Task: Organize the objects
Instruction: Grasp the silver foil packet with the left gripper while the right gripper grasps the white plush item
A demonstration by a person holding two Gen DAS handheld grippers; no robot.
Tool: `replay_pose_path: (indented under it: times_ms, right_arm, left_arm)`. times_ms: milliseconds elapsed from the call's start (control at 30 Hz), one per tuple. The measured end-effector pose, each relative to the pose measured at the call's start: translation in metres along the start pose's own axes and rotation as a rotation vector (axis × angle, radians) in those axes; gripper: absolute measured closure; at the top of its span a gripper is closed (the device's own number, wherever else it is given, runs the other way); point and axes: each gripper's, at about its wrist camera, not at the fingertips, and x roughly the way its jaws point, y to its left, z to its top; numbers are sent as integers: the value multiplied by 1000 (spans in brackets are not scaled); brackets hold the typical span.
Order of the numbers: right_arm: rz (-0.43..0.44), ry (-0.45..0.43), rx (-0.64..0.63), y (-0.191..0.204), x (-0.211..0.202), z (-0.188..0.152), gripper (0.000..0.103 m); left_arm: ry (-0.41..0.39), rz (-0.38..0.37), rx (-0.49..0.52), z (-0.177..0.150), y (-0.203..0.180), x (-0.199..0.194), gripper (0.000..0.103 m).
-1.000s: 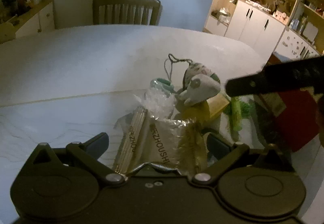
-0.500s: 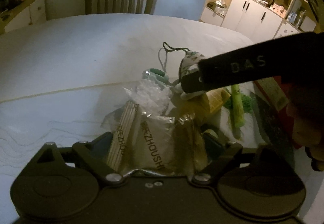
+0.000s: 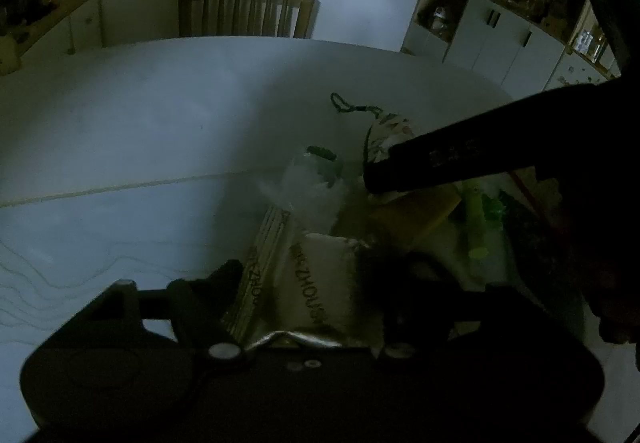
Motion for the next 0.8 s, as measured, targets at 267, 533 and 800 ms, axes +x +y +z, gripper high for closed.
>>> replay_pose_path:
  times_ms: [267,533,800]
  right_arm:
    - [-12,-35,0,2,-10,-1,72]
    - [29,-72,29,-5,-39,-3,72]
    - [68,-112,32,-16,-80,-9,72]
  left_arm:
    - [2,-6,9,3,-4,-5,49]
    - [5,-12,-14,9,-5,-21,50]
    - [7,-13,-26,18,-15,-45,50]
